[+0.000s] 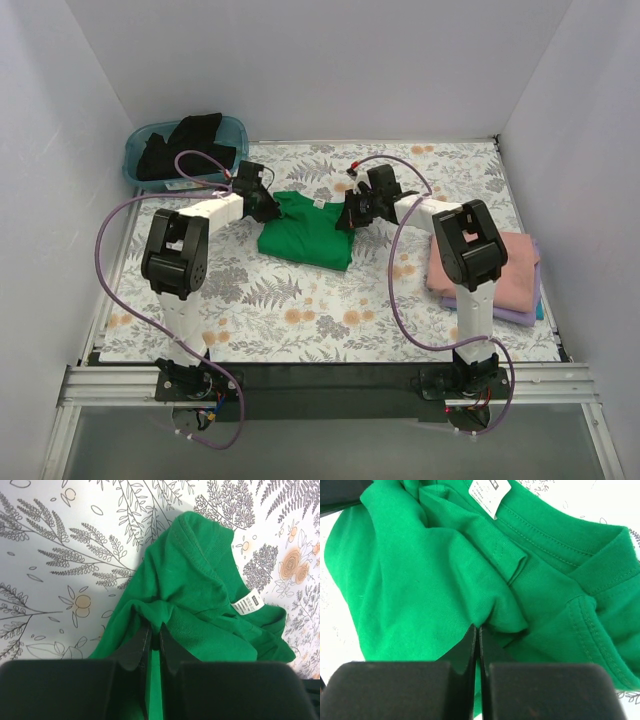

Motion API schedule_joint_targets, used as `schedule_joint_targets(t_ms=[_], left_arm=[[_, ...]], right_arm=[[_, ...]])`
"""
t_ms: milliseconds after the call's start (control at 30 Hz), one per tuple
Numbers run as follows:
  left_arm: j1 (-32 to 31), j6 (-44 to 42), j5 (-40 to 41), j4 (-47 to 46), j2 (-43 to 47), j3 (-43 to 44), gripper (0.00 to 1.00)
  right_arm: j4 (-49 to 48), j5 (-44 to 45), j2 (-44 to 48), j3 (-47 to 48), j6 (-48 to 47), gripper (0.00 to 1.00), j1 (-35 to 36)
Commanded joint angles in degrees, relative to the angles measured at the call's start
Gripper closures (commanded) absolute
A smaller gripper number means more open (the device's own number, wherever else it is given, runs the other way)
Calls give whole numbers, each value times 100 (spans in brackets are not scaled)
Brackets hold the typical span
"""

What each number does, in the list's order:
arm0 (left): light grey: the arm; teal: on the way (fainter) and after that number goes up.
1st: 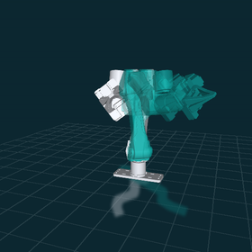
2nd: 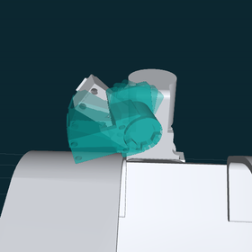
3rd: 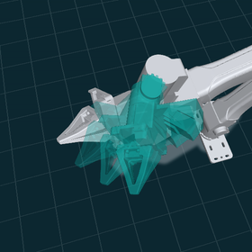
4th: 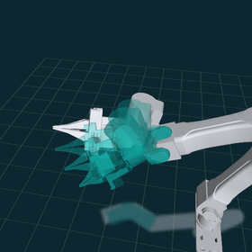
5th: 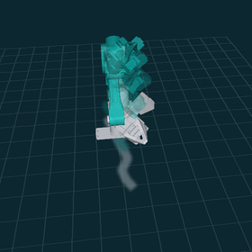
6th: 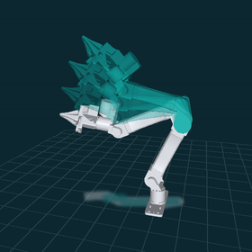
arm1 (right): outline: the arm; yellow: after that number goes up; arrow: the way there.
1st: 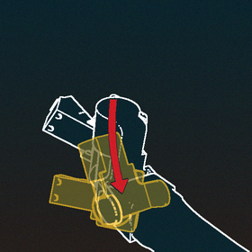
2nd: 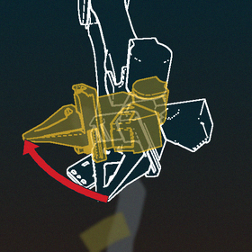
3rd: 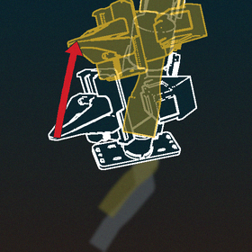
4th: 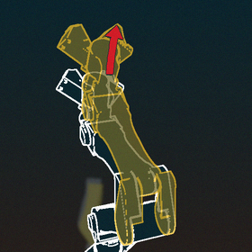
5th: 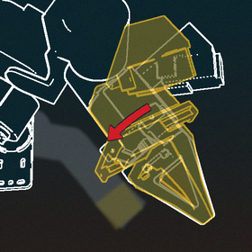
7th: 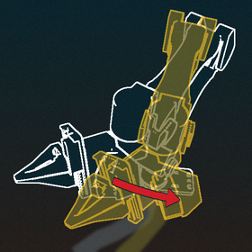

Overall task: Fold and stack the t-shirts
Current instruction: Fold the tshirt

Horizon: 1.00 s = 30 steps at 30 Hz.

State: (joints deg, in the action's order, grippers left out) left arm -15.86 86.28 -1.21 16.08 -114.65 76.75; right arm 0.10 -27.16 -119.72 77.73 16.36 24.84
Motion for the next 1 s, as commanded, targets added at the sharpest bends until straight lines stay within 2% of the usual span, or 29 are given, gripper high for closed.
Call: schedule_joint_targets(t_ms=[0,267,467,600,733,867,900,933,967], left_arm=[[30,-94,-151,45,566,-125,100],[13,-85,-178,-218,1576,-573,100],[21,-120,-213,-298,1736,-425,100],[21,-190,-213,-359,1587,-118,100],[21,-234,-274,-377,1016,384,100],[21,-322,-125,-482,87,946,100],[21,-331,23,-483,-91,1086,93],[30,-340,25,-465,-275,1392,85],[30,-366,51,-343,-643,1543,71]], right_arm=[[-19,114,458,-22,-71,99,38],[-19,658,1635,-504,-203,99,126],[-19,1237,2171,-742,-160,99,126],[174,1748,2243,-655,-186,99,126],[324,2117,2015,-409,-125,99,91],[315,2565,1358,-40,-54,99,-57],[324,2601,1172,91,-19,98,-102],[350,2558,996,389,-1,90,-137],[377,2270,664,540,16,77,-242]])
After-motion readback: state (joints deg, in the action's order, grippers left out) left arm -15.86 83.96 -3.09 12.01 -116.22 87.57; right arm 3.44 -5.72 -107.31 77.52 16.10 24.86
